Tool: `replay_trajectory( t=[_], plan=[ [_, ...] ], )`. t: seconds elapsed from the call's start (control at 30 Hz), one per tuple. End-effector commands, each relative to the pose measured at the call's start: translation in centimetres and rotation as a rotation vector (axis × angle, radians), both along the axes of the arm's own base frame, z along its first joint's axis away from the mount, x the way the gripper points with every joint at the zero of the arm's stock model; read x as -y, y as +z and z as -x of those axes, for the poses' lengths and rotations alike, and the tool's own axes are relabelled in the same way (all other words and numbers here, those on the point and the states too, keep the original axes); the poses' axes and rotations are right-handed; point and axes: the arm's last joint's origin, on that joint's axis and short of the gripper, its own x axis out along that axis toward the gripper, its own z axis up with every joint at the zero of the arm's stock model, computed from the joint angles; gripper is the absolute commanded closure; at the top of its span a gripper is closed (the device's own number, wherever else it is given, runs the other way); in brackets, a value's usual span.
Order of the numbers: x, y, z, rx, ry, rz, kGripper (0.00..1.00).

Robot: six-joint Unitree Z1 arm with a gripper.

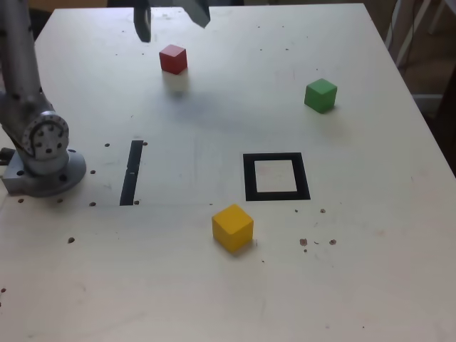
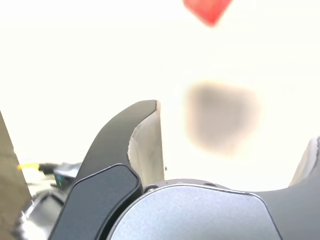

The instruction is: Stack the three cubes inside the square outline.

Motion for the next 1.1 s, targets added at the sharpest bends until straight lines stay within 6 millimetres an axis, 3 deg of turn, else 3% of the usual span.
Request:
replay_trajectory(
  t=[0.0, 0.53, 0.8, 1.07],
  plan=[
    [-1.3, -0.5, -0.1, -0.023, -0.017, 0.015, 0.01],
    [-7.1, -3.8, -0.5, -0.181, -0.061, -0.043, 0.01],
    [-9.0, -6.8, -0.5, -0.214, -0.146, 0.031, 0.01],
    [-9.6, -9.1, -0.9, -0.169, -0.179, 0.087, 0.14]
  ],
)
